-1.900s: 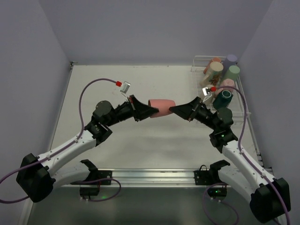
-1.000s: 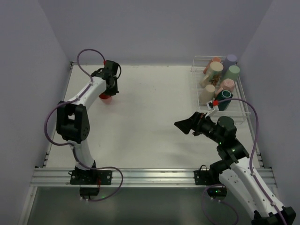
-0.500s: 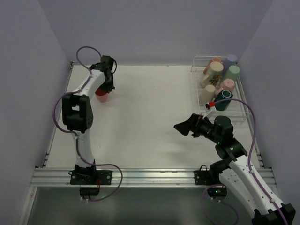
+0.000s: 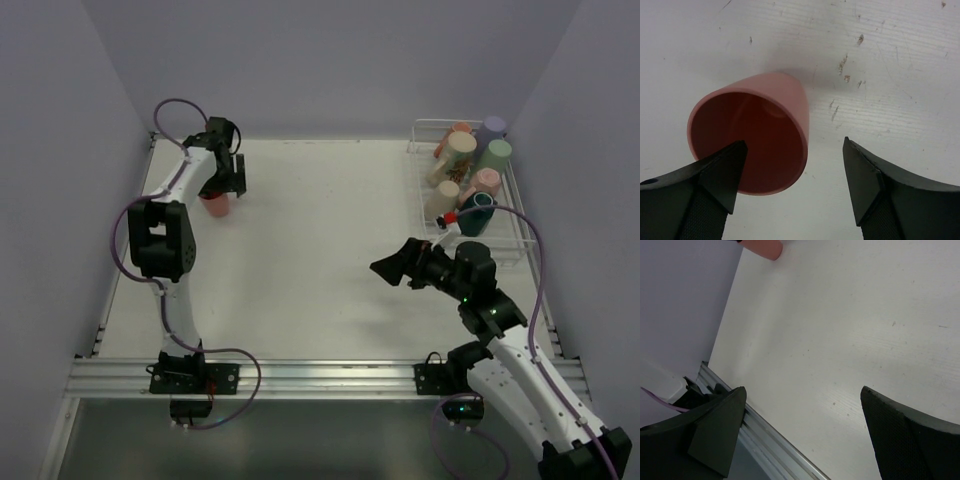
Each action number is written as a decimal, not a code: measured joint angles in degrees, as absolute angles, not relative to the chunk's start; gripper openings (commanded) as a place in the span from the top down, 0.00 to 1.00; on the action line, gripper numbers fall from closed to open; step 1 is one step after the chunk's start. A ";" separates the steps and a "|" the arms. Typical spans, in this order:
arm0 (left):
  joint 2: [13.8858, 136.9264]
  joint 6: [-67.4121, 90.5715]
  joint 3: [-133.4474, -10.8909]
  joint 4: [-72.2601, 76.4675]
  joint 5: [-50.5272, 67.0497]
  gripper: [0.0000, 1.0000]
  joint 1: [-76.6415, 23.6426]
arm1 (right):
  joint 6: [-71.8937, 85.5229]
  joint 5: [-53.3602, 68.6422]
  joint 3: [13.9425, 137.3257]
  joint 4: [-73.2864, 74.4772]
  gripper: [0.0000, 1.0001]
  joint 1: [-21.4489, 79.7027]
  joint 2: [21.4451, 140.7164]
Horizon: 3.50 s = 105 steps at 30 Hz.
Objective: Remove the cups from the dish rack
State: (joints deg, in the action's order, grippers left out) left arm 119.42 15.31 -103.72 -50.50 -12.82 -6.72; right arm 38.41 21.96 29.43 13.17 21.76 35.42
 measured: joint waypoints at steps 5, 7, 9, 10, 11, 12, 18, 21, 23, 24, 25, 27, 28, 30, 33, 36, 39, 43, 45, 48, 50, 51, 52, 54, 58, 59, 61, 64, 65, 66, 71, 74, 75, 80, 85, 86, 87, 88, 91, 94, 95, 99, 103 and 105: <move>117.03 15.64 -103.66 -50.06 -12.78 0.00 -6.70 | 37.10 21.43 33.23 14.83 0.01 21.76 36.77; 114.72 15.77 -103.66 -49.56 -12.69 0.00 -6.70 | 36.25 20.29 35.24 16.21 0.02 21.78 37.08; 111.59 15.94 -103.57 -48.51 -12.10 0.00 -6.70 | 35.44 18.61 37.08 17.47 0.04 21.80 37.15; 109.38 16.12 -103.11 -47.24 -11.14 0.00 -6.70 | 34.96 17.43 38.13 18.22 0.07 21.80 37.12; 107.35 16.45 -102.52 -46.11 -10.09 0.00 -6.72 | 34.44 16.03 39.22 18.94 0.10 21.80 37.12; 103.96 16.97 -100.62 -43.44 -8.84 0.00 -6.87 | 34.02 13.54 40.64 20.23 0.13 21.85 37.30; 78.19 20.21 -84.27 -29.10 0.08 0.00 -15.64 | 30.98 -3.18 49.54 23.99 0.25 21.39 42.09; 67.42 21.61 -74.28 -22.52 6.96 0.00 -22.52 | 29.89 -9.34 52.42 24.80 0.24 17.80 45.78; 60.31 22.15 -65.60 -19.66 11.94 0.00 -24.43 | 29.56 -12.78 53.19 25.61 0.20 13.45 48.34; 57.45 22.33 -61.80 -18.76 13.74 0.00 -24.56 | 29.47 -14.41 53.47 26.06 0.14 11.64 49.47; 54.72 22.70 -57.45 -18.94 15.99 0.00 -24.51 | 29.28 -16.34 53.78 26.50 0.12 9.93 50.68; 51.33 22.98 -51.51 -17.06 19.20 0.00 -24.51 | 29.19 -19.16 55.02 27.57 0.08 8.12 53.19; 49.12 22.96 -48.36 -17.08 20.86 0.00 -24.51 | 29.15 -20.23 56.16 27.55 0.05 7.16 54.76; 45.23 22.76 -43.62 -17.67 23.75 0.00 -24.51 | 29.15 -21.56 58.24 27.33 0.02 4.71 58.67; 41.93 21.47 -40.60 -17.65 27.05 0.00 -24.53 | 29.02 -21.91 60.01 27.05 0.01 1.76 63.96; 40.91 19.88 -39.94 -17.15 27.90 0.00 -26.50 | 28.80 -21.41 62.94 27.55 0.01 -0.10 69.67; 40.91 18.26 -39.11 -16.84 27.90 0.00 -30.33 | 28.64 -21.21 65.49 27.42 0.01 -1.80 74.54; 40.80 16.34 -38.76 -17.32 26.94 0.00 -34.09 | 28.42 -21.19 65.69 27.40 0.01 -4.78 77.49; 40.80 15.53 -38.76 -17.34 26.28 0.00 -35.57 | 28.21 -21.30 65.89 27.38 0.01 -5.80 78.74; 40.93 15.16 -38.76 -17.43 25.39 0.00 -37.32 | 27.81 -20.97 66.67 27.29 0.01 -6.94 81.38; 41.10 14.94 -38.76 -17.52 24.75 0.00 -38.11 | 27.55 -19.75 66.94 27.11 0.01 -7.33 82.89; 41.23 14.76 -38.76 -17.54 24.43 0.00 -38.46 | 27.46 -19.27 67.02 27.07 0.01 -7.49 83.37; 41.36 14.63 -38.76 -17.58 23.94 0.00 -38.70 | 27.29 -18.24 67.16 26.94 0.01 -7.53 84.09; 41.69 14.26 -38.76 -17.69 23.38 0.00 -38.81 | 26.94 -16.93 67.31 26.46 0.01 -7.53 85.08; 42.13 13.91 -38.76 -17.76 22.26 0.00 -38.83 | 26.37 -15.40 68.58 25.45 0.01 -7.51 87.81; 42.26 13.91 -38.76 -17.78 22.00 0.00 -38.83 | 26.22 -15.40 68.95 25.21 0.01 -7.53 88.53; 42.63 13.89 -38.76 -17.85 21.43 0.00 -38.83 | 25.91 -15.44 69.43 24.71 0.03 -7.57 89.62; 43.05 13.89 -38.76 -18.11 20.78 0.00 -38.83 | 25.78 -15.51 69.52 24.32 0.08 -7.84 90.72; 43.18 13.89 -38.76 -18.15 20.69 0.00 -38.83 | 25.78 -15.53 69.52 24.32 0.10 -7.86 90.87; 43.27 13.89 -38.76 -18.15 20.51 0.00 -38.83 | 25.76 -15.55 69.52 24.32 0.13 -7.92 90.91; 43.53 13.89 -38.76 -18.13 20.14 0.00 -38.81 | 25.52 -15.94 68.99 23.42 0.41 -7.99 90.67; 43.64 13.89 -38.76 -18.15 20.12 0.00 -38.70 | 25.43 -15.97 68.36 22.87 0.54 -7.99 90.08; 43.64 13.91 -38.76 -18.13 20.12 0.00 -38.65 | 25.43 -15.94 68.05 22.90 0.55 -7.99 89.71; 44.03 14.17 -38.76 -17.82 20.99 0.00 -38.30 | 25.54 -15.92 66.02 24.25 0.62 -7.99 84.88; 45.34 15.92 -38.79 -17.17 22.55 0.00 -38.26 | 26.13 -15.97 64.95 25.02 0.66 -7.99 75.00; 45.43 16.36 -38.79 -17.04 22.79 0.00 -38.26 | 26.35 -15.97 64.84 24.91 0.65 -7.99 73.01; 45.43 17.32 -38.81 -16.71 23.11 0.00 -38.26 | 26.59 -15.94 64.71 24.84 0.65 -7.99 71.16; 45.41 18.37 -38.94 -16.05 23.59 0.00 -38.26 | 26.92 -15.90 64.53 24.84 0.65 -7.99 69.45; 46.13 22.44 -40.21 -12.10 25.47 0.00 -38.26 | 27.73 -15.35 64.18 25.26 0.65 -7.99 65.39; 49.32 28.51 -41.93 -3.60 28.32 0.00 -38.28 | 28.60 -14.00 64.16 25.91 0.65 -8.01 62.46; 51.27 31.00 -42.37 0.03 29.15 0.00 -38.28 | 28.99 -13.28 64.16 26.09 0.65 -8.01 61.49; 61.10 39.29 -45.32 13.19 31.03 0.00 -38.74 | 30.79 -8.78 64.16 26.20 0.65 -7.99 59.05; 73.32 45.25 -51.16 22.44 31.33 0.02 -40.82 | 33.39 -3.07 63.79 25.71 0.68 -8.14 58.67; 79.07 47.16 -55.09 25.56 31.31 0.02 -42.15 | 35.33 0.71 62.83 24.95 0.70 -8.49 58.43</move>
